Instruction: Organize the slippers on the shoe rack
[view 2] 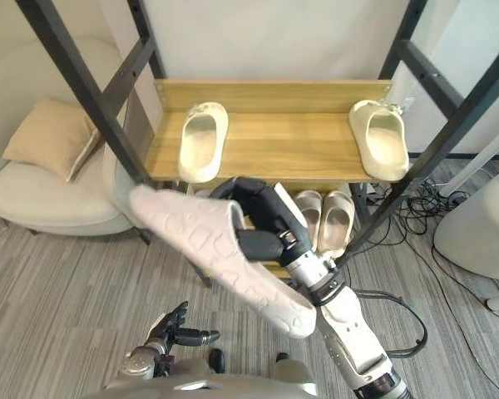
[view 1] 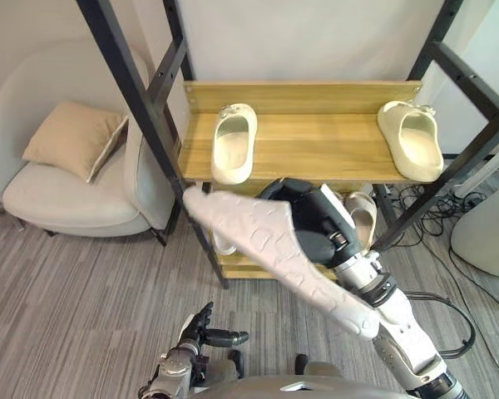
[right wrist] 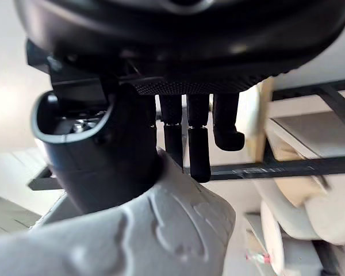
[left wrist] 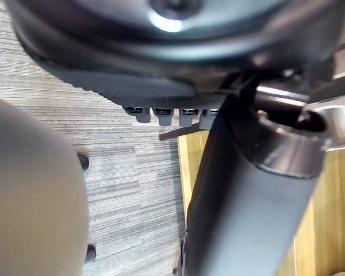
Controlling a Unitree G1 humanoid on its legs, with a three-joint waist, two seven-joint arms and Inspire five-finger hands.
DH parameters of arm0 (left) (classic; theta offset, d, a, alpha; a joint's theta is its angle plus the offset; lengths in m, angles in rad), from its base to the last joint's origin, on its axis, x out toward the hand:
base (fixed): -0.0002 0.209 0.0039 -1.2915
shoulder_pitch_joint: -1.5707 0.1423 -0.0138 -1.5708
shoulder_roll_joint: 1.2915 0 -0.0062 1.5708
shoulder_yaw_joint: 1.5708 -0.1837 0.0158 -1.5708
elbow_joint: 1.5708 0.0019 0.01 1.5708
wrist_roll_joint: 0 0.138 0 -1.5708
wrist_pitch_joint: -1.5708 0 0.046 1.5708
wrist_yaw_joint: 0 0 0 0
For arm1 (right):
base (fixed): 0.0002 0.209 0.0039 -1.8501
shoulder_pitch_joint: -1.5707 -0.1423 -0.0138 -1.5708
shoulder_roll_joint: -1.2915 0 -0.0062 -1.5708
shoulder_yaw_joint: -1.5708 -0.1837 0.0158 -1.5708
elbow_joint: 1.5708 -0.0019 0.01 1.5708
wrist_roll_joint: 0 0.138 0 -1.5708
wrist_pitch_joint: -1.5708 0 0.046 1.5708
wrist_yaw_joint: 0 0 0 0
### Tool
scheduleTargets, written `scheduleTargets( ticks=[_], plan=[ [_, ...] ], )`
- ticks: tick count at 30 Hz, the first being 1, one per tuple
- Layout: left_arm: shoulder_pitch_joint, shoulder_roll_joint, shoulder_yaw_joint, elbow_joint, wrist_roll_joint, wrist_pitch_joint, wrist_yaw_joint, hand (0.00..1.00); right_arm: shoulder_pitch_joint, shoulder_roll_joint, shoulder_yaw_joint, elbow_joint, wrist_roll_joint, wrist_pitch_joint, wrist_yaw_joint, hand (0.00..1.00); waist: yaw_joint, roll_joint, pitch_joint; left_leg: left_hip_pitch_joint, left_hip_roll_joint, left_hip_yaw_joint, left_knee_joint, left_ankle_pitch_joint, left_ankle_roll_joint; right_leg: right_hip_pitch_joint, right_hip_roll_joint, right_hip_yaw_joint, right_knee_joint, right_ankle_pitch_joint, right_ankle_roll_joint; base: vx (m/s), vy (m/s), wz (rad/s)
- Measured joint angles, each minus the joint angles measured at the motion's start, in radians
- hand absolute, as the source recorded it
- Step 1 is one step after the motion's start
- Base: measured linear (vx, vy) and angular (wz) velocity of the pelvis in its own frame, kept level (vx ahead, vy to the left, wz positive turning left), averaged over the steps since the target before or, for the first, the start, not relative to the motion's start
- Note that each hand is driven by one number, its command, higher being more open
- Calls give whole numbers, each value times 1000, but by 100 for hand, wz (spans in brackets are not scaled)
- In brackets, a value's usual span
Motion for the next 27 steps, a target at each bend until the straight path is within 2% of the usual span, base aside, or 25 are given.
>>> scheduleTargets(
  ticks=[2, 3, 7, 8, 13, 14, 17, 18, 21, 27],
  plan=[
    [-39, 0, -1, -2, -10, -2, 2, 100, -52, -11, 23, 51, -42, 13, -4, 0, 6, 11, 63, -67, 5, -12, 80, -19, -4, -57, 6, -6, 68, -17, -3, -250, -1, 14],
    [-65, 0, -1, -7, -25, -9, 9, 100, -91, -14, 31, 86, -75, 19, -14, 0, 13, 20, 102, -132, 10, -17, 140, -38, -12, -121, 9, -8, 135, -34, -6, -304, -8, 10],
    [-124, 1, -1, -28, -102, -33, 30, 100, -189, -21, 31, 154, -191, 30, -104, 0, 28, 37, 185, -300, 10, -38, 281, -61, -19, -298, 5, -17, 320, -92, -20, -256, -27, 12],
    [-126, 1, -1, -29, -107, -35, 30, 100, -195, -21, 31, 157, -203, 30, -111, 0, 28, 38, 185, -312, 10, -40, 290, -63, -20, -311, 5, -19, 332, -96, -20, -217, -50, 19],
    [-186, 11, 3, -52, -151, -61, 53, 100, -331, -20, 4, 250, -357, 30, -233, 0, 49, 40, 205, -530, 10, -73, 466, -99, -48, -531, -4, -40, 540, -168, -36, -141, -69, 12],
    [-188, 12, 3, -55, -153, -63, 54, 100, -338, -20, 2, 254, -363, 30, -239, 0, 49, 40, 206, -542, 10, -74, 476, -103, -48, -544, -4, -41, 553, -173, -36, -127, -58, 9],
    [-220, 12, 28, -108, -175, -75, 66, 100, -437, -45, -53, 301, -439, 29, -311, 0, 52, 45, 222, -698, 1, -101, 607, -135, -62, -693, -14, -61, 696, -224, -47, -74, -30, 16],
    [-222, 12, 36, -120, -177, -77, 61, 100, -452, -53, -63, 308, -449, 30, -321, 0, 54, 45, 226, -720, 1, -105, 628, -142, -64, -714, -15, -63, 718, -233, -50, -83, -26, 15],
    [-170, -7, 71, -243, -190, -99, 23, 100, -487, -115, -122, 310, -489, 30, -388, 0, 80, 62, 232, -819, -5, -115, 721, -170, -58, -813, -26, -67, 824, -275, -44, -36, -12, 8],
    [-61, -37, 136, -452, -198, -123, -12, 100, -546, -150, -185, 247, -557, 30, -476, 0, 116, 54, 237, -962, -4, -136, 840, -211, -79, -952, -32, -88, 956, -332, -52, 12, -20, 5]
  ],
)
